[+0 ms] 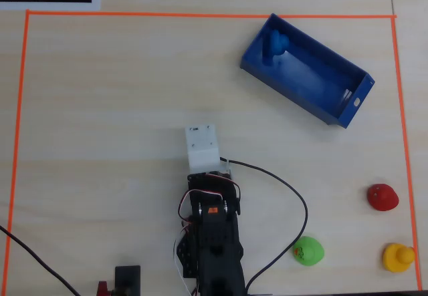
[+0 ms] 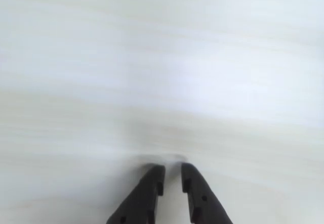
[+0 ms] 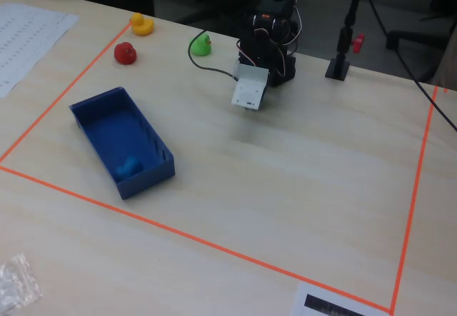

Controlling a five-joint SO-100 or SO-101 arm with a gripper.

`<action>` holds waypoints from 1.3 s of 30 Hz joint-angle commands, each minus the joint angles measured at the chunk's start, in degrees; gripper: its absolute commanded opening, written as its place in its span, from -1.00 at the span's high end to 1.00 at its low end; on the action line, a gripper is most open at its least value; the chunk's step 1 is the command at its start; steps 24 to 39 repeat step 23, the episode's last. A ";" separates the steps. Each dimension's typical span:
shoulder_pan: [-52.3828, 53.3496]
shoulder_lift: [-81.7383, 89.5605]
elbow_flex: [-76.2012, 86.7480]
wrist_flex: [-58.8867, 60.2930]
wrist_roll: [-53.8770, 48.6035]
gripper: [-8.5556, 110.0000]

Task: Grasp blue duck and put it into box.

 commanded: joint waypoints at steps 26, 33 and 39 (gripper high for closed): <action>1.93 -0.44 -0.18 1.58 0.18 0.80; 1.93 -0.44 -0.18 1.58 0.18 0.80; 1.93 -0.44 -0.18 1.58 0.18 0.80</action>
